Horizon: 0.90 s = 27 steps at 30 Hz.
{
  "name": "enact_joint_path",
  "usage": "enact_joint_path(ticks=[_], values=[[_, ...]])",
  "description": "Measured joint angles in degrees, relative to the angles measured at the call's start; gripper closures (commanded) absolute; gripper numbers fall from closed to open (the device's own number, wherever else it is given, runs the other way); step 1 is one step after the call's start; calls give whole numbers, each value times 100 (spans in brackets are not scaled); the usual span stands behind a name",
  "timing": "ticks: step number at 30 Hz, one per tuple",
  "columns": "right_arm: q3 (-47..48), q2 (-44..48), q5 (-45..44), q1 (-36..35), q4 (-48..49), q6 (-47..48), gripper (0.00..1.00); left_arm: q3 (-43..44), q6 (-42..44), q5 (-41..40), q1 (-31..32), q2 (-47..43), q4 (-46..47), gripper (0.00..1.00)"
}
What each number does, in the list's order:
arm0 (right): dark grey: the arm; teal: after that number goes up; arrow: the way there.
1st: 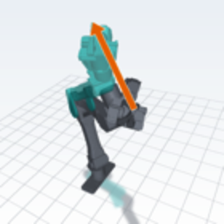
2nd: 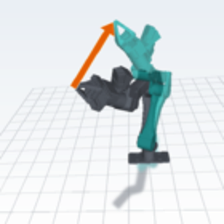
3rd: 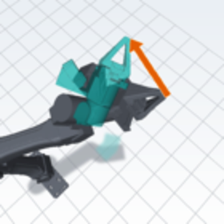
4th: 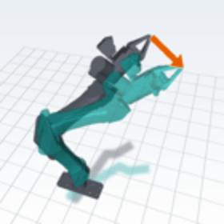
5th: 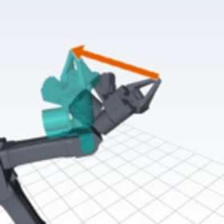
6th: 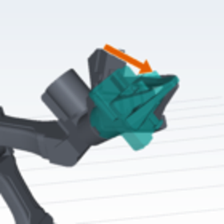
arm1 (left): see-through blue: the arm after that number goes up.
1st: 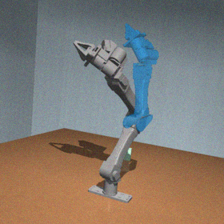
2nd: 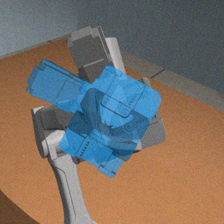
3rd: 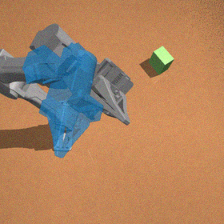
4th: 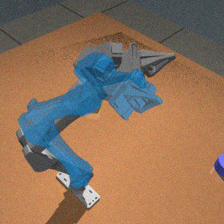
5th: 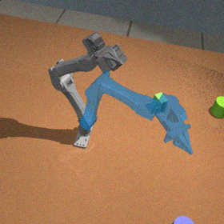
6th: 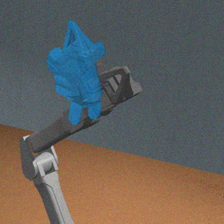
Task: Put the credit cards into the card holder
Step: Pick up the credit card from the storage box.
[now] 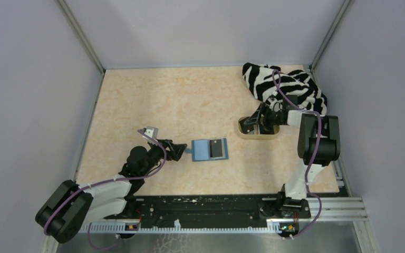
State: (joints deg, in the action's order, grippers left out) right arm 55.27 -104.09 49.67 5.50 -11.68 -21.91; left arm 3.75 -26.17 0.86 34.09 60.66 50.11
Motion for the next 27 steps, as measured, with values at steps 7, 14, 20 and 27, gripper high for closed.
enact_joint_path(ticks=[7,14,20,27], values=[[184,-144,122,-22,-177,236,40,9,0,0,0,0,-2,2],[400,-157,356,153,-555,697,45,11,0,0,0,9,-2,2],[461,-157,398,380,-817,951,47,11,0,2,0,9,-2,2],[581,-157,356,485,-1069,1150,53,11,0,2,0,9,-2,2]])
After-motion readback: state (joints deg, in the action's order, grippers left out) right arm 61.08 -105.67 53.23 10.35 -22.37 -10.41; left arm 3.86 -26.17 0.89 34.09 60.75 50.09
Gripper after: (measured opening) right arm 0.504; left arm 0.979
